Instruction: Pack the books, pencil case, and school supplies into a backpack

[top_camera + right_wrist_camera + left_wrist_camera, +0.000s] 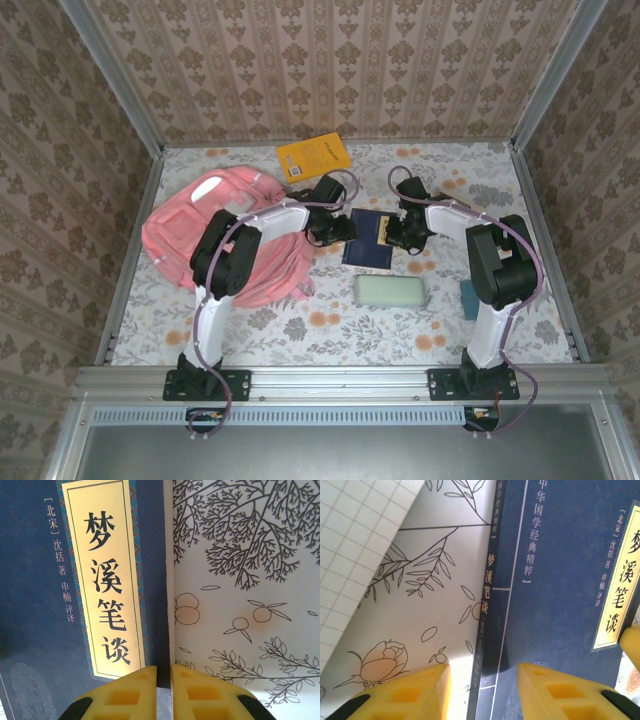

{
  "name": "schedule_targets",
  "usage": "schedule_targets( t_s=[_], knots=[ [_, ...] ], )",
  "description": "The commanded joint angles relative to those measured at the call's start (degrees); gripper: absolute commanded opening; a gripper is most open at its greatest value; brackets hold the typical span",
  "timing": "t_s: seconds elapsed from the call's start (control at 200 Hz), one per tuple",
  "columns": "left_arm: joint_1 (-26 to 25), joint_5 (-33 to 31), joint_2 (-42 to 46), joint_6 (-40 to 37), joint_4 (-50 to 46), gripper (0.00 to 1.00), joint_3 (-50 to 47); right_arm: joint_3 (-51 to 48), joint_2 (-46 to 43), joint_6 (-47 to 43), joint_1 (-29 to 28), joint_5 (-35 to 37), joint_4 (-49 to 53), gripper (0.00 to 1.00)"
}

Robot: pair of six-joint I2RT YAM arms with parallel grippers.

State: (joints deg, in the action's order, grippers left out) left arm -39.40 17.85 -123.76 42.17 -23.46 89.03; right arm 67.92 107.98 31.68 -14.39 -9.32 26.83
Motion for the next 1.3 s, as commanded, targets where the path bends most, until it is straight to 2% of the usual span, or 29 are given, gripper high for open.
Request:
schedule_targets(
  t_s=[0.0,0.24,0.32,0.47,0.635,0.71,0.835,0.905,1.05,1.15,1.295],
  knots=[
    [-0.7,5.9,-2.6,0.7,3.5,0.41,-0.9,0.0,3.2,-0.2,0.0,-0.1,1.2,0.13],
    [0.0,21.2,-0.8,12.6,29.7,0.39,-8.2,-0.3,3.1,0.0,0.0,-0.4,0.9,0.13],
    [0.3,23.6,0.0,15.4,36.3,0.39,-9.6,-0.4,3.0,-0.1,0.1,-0.6,0.8,0.13],
    [0.4,26.3,0.8,16.9,42.8,0.36,-10.9,-0.3,3.0,0.0,0.2,-1.2,0.4,0.13],
    [0.5,31.2,-1.2,22.3,53.9,0.35,-12.4,-0.3,2.8,-0.1,0.5,-1.4,0.4,0.13],
    [0.7,30.4,-1.7,21.9,51.5,0.35,-12.1,-0.4,2.5,-0.3,0.7,-1.5,0.4,0.13],
    [0.3,27.0,-0.8,10.5,32.9,0.38,-8.4,-0.9,1.7,-0.5,0.9,-1.4,0.3,0.14],
    [0.0,25.1,-0.1,5.8,26.9,0.31,-7.2,-1.2,1.1,-0.6,1.0,-1.5,-0.1,0.15],
    [1.2,25.0,1.6,9.1,32.1,0.12,-10.0,-2.1,-1.5,-0.3,1.6,-2.5,-1.1,0.22],
    [1.9,25.2,3.7,10.6,34.7,0.00,-11.1,-3.6,-5.2,0.5,2.7,-5.2,-3.2,0.40],
    [2.7,26.5,7.6,10.7,35.1,0.00,-11.0,-8.0,-12.2,3.8,5.1,-13.0,-10.3,0.55]
  ],
)
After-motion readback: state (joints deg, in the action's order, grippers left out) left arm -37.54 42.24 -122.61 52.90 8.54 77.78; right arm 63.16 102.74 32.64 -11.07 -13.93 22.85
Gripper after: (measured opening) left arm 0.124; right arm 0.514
